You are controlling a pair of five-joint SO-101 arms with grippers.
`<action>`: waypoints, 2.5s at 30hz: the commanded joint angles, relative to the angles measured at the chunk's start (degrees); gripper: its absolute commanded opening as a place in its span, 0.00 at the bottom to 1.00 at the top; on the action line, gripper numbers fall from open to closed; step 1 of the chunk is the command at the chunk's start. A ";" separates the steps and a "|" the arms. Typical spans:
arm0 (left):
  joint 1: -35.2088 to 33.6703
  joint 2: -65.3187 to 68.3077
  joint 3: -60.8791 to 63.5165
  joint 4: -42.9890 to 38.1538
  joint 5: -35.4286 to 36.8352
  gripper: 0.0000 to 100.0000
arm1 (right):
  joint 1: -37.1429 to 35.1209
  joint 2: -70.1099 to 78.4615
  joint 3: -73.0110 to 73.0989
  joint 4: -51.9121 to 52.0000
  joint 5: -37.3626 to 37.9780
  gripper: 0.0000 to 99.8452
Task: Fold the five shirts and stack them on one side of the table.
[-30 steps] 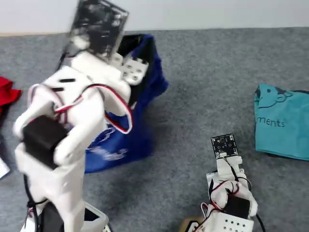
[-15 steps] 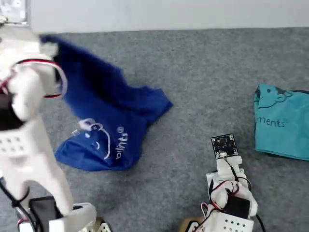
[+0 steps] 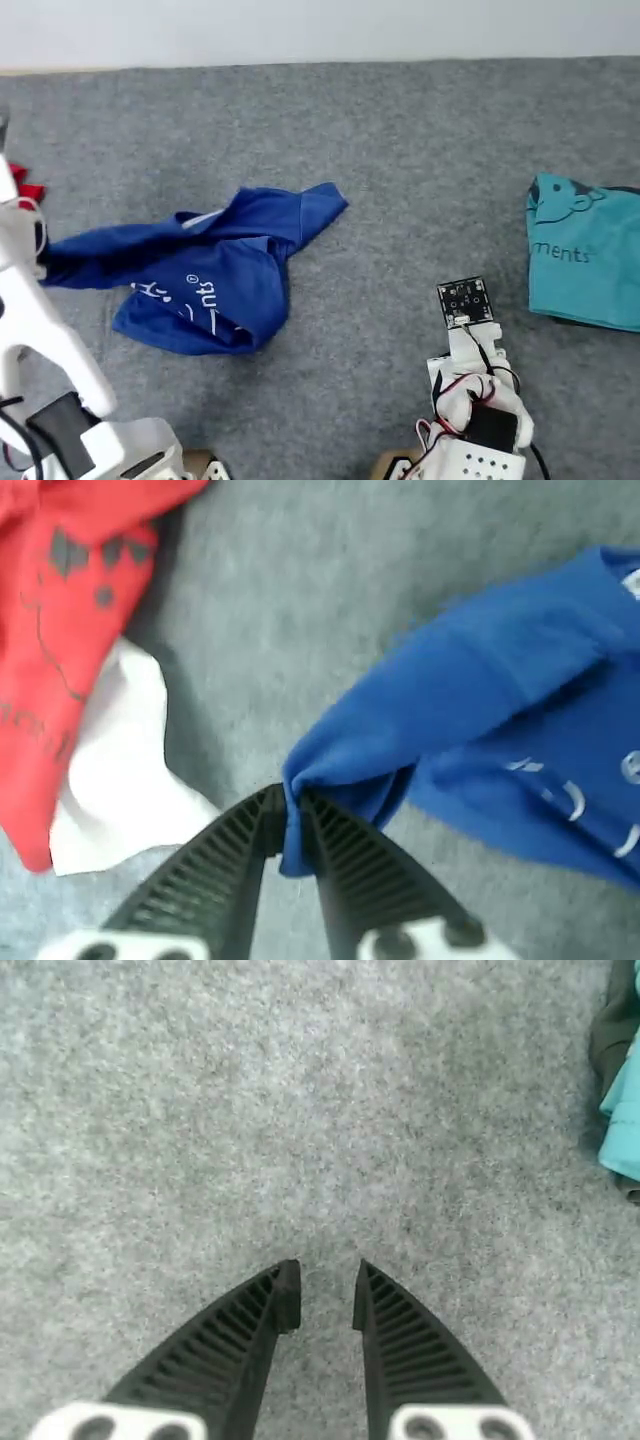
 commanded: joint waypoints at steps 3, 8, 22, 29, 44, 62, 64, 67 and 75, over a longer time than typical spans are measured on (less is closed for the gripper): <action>-0.62 -0.53 3.56 -0.88 -2.02 0.00 | -0.40 -0.48 0.88 -0.40 0.53 0.10; -0.62 -0.79 4.09 -0.44 -1.93 0.00 | -0.57 -0.48 0.88 -0.40 0.44 0.10; -0.53 -0.79 4.09 2.46 -1.85 0.00 | -0.13 -0.48 0.44 -4.62 0.79 0.10; -0.62 -0.88 4.00 4.04 -1.76 0.00 | -0.84 -0.31 -8.97 -9.80 -0.18 0.06; -0.62 -0.88 4.00 4.31 3.08 0.00 | -11.65 30.20 -41.85 0.13 0.97 0.01; -0.44 -0.88 4.00 4.31 5.01 0.00 | -34.86 109.93 -112.97 17.10 1.23 0.01; -0.44 -0.88 4.00 4.31 5.01 0.00 | -37.23 116.26 -120.18 18.42 1.23 0.01; -0.44 -0.88 4.00 4.13 5.01 0.00 | -40.31 124.97 -130.64 20.44 1.23 0.02; -0.44 -0.88 4.00 4.13 5.01 0.00 | -46.37 141.93 -152.70 25.27 1.32 0.06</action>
